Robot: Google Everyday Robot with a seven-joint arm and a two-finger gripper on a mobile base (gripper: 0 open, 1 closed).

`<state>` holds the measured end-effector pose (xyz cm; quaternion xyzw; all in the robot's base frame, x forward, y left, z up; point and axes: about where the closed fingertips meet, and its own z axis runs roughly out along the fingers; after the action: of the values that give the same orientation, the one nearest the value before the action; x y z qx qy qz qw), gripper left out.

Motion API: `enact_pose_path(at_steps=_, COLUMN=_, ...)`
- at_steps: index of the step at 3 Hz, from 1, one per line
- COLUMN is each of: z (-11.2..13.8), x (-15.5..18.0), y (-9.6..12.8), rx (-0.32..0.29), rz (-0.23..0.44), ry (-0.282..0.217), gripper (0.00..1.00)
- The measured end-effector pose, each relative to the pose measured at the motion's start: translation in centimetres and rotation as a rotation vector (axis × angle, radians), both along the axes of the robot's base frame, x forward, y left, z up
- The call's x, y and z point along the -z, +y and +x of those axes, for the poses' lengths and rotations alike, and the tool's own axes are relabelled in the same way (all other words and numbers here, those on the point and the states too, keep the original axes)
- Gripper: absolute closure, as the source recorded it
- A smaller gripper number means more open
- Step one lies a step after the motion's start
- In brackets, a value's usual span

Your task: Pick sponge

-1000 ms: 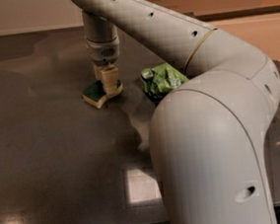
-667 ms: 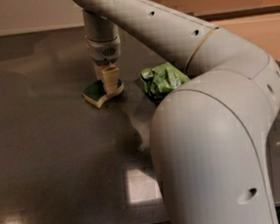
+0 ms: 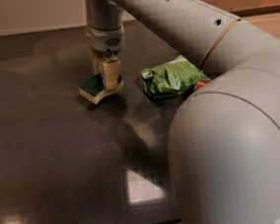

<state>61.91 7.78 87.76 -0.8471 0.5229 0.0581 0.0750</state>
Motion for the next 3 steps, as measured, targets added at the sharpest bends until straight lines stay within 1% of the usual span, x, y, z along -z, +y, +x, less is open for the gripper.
enact_pose_path(at_steps=1, z=-1.4, x=-2.3, y=0.1, rx=-0.037, rz=0.044, ry=-0.001, gripper=1.0)
enact_pose_path(at_steps=2, z=-3.5, x=-6.6, y=1.0, rx=-0.11, rz=0.128, ry=-0.036, gripper=1.0)
enact_pose_path(at_steps=3, z=-4.1, x=-10.8, y=2.6, rx=-0.15, rz=0.219, ry=-0.115, gripper=1.0)
